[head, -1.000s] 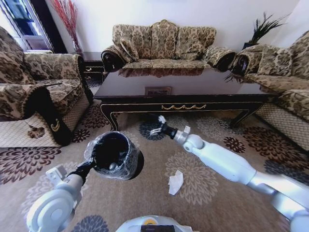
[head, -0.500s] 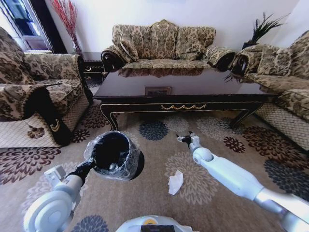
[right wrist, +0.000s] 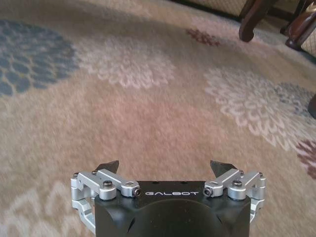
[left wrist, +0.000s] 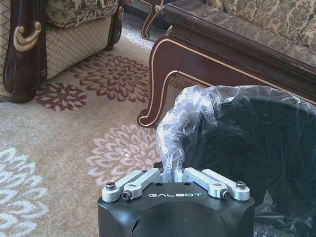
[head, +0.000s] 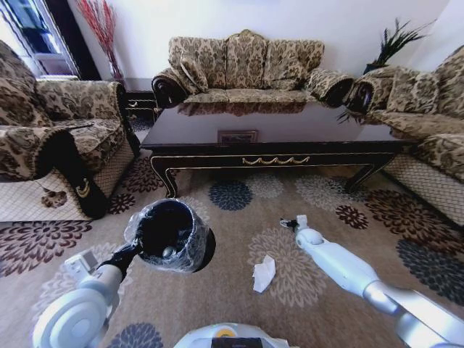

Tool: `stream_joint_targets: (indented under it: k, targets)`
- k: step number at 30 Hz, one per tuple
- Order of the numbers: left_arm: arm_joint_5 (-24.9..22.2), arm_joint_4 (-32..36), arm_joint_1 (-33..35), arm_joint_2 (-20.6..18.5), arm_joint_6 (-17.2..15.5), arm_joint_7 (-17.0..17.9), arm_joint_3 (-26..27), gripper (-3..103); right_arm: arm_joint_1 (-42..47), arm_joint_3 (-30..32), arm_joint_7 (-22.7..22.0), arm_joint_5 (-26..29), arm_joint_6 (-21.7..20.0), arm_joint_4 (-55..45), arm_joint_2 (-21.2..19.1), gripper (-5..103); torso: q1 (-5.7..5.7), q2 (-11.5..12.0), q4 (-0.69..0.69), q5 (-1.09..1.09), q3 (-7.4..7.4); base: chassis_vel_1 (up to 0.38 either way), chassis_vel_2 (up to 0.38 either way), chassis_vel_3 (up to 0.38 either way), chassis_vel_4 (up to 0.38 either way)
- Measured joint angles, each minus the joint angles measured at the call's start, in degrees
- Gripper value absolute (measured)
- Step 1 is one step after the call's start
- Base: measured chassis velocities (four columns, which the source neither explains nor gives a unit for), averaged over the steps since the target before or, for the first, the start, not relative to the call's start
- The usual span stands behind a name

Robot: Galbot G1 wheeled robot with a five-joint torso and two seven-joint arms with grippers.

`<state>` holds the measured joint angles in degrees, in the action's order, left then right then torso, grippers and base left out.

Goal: Move to the front of the table and pick up the trash from the floor, then place it into the trash bin.

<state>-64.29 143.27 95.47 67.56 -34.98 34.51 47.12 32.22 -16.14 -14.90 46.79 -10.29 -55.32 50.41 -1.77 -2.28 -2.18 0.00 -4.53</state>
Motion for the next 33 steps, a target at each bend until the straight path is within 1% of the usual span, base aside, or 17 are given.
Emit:
stream_joint_targets:
  k: [3,10,13,16,21,25,33]
  targets:
    - [0.18,0.00,0.22,0.14,0.00,0.01,-0.17,4,1.25,1.93,0.59,-2.43,-0.73,1.32,0.31,100,0.00,0.00,0.00,0.00,0.00,0.000,0.000,0.000,0.000]
    - [0.31,0.00,0.73,0.15,0.00,0.06,-0.20,4,2.55,4.92,0.34,-5.52,-1.36,3.75,0.41,100,0.00,0.00,0.01,0.00,0.00,0.000,0.000,0.000,0.000]
    - [0.40,0.00,0.94,0.29,0.00,0.07,-0.21,4,3.09,6.54,0.73,-6.66,-0.67,6.13,0.78,100,0.00,0.00,0.00,0.00,0.00,0.000,0.000,0.000,0.000]
    - [0.63,0.00,1.27,0.47,0.00,0.09,-0.36,4,3.73,8.44,2.46,-7.76,0.41,8.86,1.41,100,0.00,0.00,0.00,0.00,0.00,0.000,0.000,0.000,0.000]
    - [1.07,0.00,1.55,0.73,0.00,0.09,-0.61,4,5.01,10.30,3.42,-7.94,1.20,9.90,2.50,100,0.00,0.00,0.00,0.00,0.00,0.000,0.000,0.000,0.000]
    - [1.30,0.00,1.77,0.77,0.00,0.08,-0.67,4,5.68,11.01,3.55,-8.38,1.56,10.10,3.30,100,0.00,0.00,0.00,0.00,0.00,0.000,0.000,0.000,0.000]
    - [1.35,0.00,2.40,0.61,0.00,0.08,-0.31,4,5.97,11.89,3.56,-10.97,1.75,12.20,4.59,100,0.00,0.00,0.00,0.00,0.00,0.000,0.000,0.000,0.000]
